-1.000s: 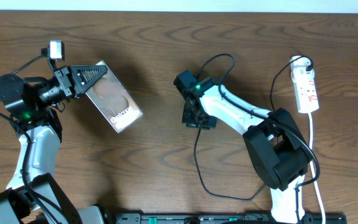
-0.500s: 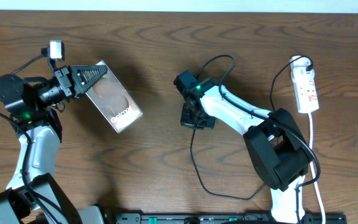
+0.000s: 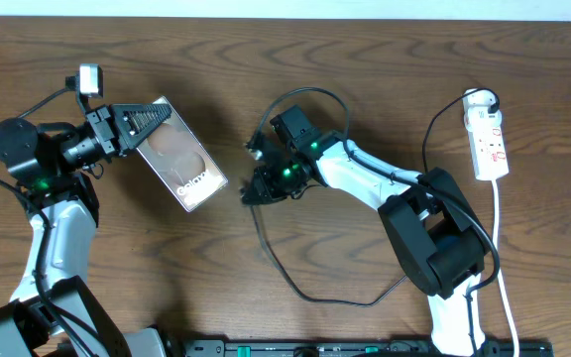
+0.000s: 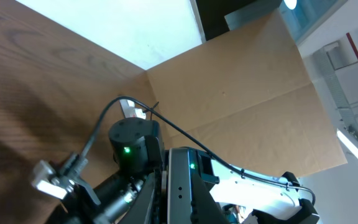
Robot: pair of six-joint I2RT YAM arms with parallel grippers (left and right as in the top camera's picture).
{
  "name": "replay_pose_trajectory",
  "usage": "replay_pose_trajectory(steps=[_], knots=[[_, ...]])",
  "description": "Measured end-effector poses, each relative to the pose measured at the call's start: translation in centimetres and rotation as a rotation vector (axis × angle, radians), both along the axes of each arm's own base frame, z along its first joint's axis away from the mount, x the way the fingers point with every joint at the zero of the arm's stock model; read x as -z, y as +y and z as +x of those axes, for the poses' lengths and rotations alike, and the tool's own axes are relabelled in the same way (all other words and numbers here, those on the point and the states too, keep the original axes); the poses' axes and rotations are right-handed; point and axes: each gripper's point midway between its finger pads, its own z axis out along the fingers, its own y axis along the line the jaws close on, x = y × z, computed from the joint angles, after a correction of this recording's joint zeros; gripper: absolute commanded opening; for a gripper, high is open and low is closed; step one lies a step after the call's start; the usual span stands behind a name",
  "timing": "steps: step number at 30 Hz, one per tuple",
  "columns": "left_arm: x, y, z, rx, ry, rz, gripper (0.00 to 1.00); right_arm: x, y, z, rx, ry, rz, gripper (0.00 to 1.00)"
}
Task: Plug charger to phone and switch on socket
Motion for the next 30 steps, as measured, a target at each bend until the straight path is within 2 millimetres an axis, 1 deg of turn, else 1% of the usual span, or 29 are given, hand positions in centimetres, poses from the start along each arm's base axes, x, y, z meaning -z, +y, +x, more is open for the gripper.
replay_pose_trajectory(steps=[5,9,14,22,26,30], knots=[[0.0,0.0,0.0,0.0,-0.014,0.007,0.07,-3.1,1.2,-2.4,-0.198,-0.026,0.24,0.01],[0.0,0.0,0.0,0.0,-0.017,0.009,0.08,-4.7,1.4,-3.5,-0.287,-0.056,0.364,0.01],[0.0,0.2,0.0,-0.007,-0.017,0.009,0.08,-6.0,1.5,-4.2,-0.352,-0.089,0.468,0.01],[0.0,2.6,0.2,-0.073,-0.017,0.009,0.07,-8.1,1.5,-5.1,-0.424,-0.123,0.624,0.01],[0.0,2.6,0.2,-0.074,-0.017,0.009,0.08,-9.1,1.7,-5.1,-0.451,-0.152,0.693,0.01],[0.0,2.6,0.2,-0.075,-0.017,0.009,0.08,-9.5,1.7,-5.1,-0.462,-0.167,0.723,0.01]])
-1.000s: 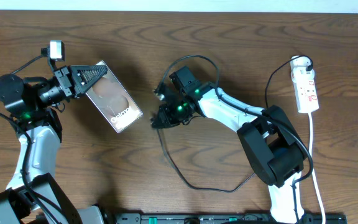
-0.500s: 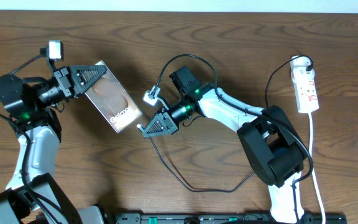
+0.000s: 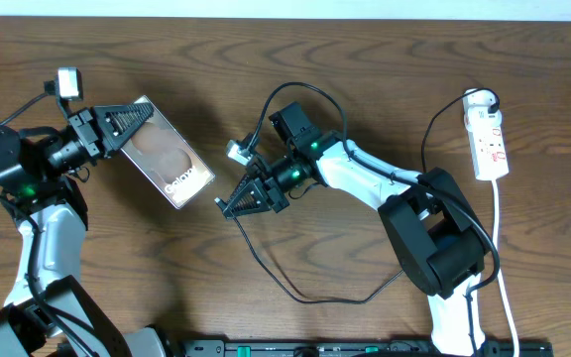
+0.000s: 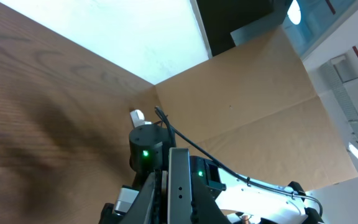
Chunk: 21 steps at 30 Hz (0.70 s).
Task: Plug charger to phone and switch on socket
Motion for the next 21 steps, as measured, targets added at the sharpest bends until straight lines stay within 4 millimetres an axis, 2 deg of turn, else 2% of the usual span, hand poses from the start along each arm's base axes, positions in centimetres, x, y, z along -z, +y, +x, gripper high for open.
replay_pose_trajectory(steps=[15,21], knots=[[0.1,0.1,0.2,-0.013,-0.019,0.009,0.08,-0.3,0.6,0.8,0.011,-0.058,0.03,0.01],[1.4,0.6,1.0,-0.024,0.022,-0.014,0.08,-0.5,0.7,0.9,0.014,-0.071,0.036,0.01]])
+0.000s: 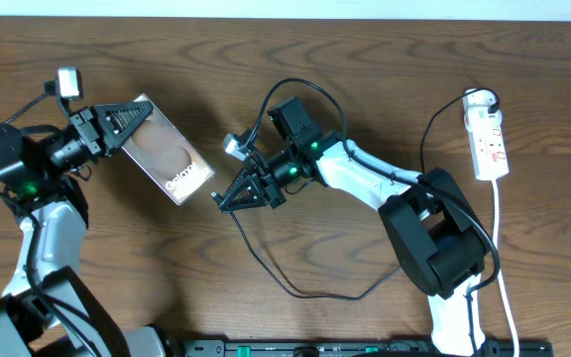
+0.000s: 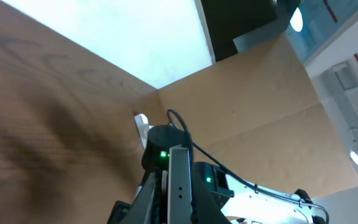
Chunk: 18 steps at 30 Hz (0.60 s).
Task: Plug charger to phone and switch on socket
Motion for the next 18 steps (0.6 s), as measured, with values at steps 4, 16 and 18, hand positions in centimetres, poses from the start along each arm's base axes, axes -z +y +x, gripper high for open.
replay_pose_trajectory(steps=[4,16,18], knots=[[1.0,0.2,0.5,-0.002,0.031,-0.016,0.07,-0.4,0.1,-0.1,-0.001,-0.012,0.005,0.01],[1.2,0.3,0.6,-0.002,0.037,-0.02,0.07,-1.6,2.5,-2.5,-0.069,-0.061,0.051,0.01],[1.2,0.3,0.6,-0.002,0.037,-0.02,0.08,-1.7,2.5,-2.5,-0.068,-0.054,0.048,0.01]])
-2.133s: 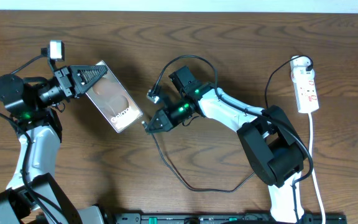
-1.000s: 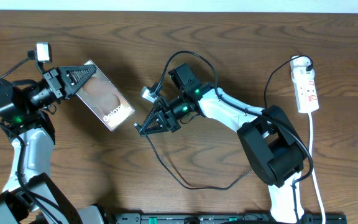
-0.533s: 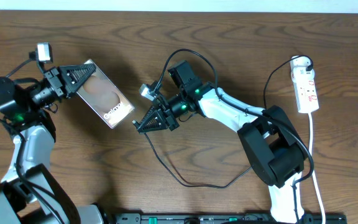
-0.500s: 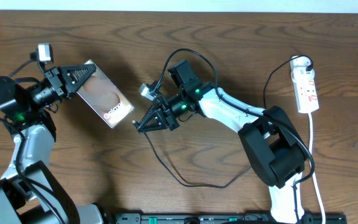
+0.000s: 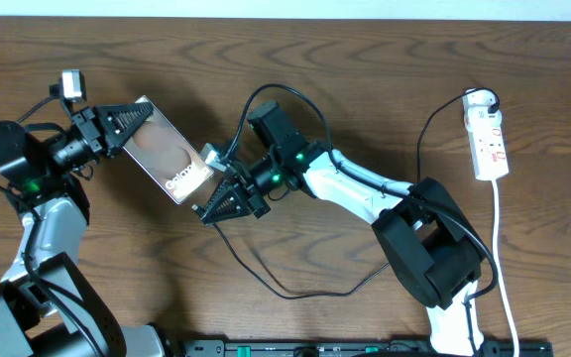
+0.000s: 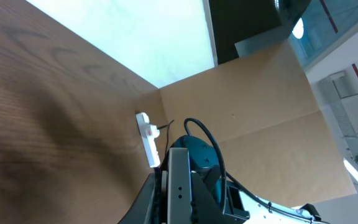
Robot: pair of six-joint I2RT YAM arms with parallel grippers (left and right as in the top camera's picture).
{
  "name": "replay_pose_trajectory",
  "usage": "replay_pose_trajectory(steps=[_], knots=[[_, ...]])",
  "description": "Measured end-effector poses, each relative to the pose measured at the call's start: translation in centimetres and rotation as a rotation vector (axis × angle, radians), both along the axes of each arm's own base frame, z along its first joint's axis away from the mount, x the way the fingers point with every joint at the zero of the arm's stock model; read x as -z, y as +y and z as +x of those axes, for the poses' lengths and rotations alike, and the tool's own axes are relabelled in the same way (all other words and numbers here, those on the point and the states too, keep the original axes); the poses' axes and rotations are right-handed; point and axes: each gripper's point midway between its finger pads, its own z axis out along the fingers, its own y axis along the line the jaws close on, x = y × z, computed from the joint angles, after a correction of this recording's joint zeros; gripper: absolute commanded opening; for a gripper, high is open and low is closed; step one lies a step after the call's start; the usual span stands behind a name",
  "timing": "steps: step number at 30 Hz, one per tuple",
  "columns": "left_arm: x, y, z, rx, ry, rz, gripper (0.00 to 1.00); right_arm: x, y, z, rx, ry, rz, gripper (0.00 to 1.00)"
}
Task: Plug charger to phone and switch on socket
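My left gripper (image 5: 135, 119) is shut on the upper end of a phone (image 5: 170, 151) with a pale back, holding it tilted above the table. In the left wrist view the phone's thin edge (image 6: 179, 186) stands between the fingers. My right gripper (image 5: 206, 208) sits just right of the phone's lower end, its fingers closed together on the end of the black charger cable (image 5: 276, 290). The plug itself is hidden by the fingers. The cable runs in a loop over the table to the white power strip (image 5: 490, 144) at the far right.
The power strip also shows small in the left wrist view (image 6: 146, 138), past the right arm (image 6: 197, 152). Its white lead (image 5: 504, 268) runs down the right edge. A cardboard wall (image 6: 260, 106) stands behind the table. A black rail (image 5: 365, 349) lines the front edge.
My right gripper has moved left and a little down, from a short way off the phone to right beside its lower end. The left gripper and phone have hardly moved.
At first the phone was held nearer the middle, with my right gripper close by it on the right. Then the left arm had drawn the phone back to the left. Since then the right gripper has shifted left with the cable end, up to the phone.
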Motion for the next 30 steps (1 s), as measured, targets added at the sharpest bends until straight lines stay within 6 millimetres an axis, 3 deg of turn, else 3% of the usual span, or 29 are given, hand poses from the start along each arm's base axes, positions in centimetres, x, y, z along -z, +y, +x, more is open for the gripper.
replay_pose_trajectory(steps=[30], knots=[[0.0,-0.1,-0.2,0.012,-0.029,0.02,0.08,-0.3,-0.1,2.1,0.066,0.019,-0.027,0.01]])
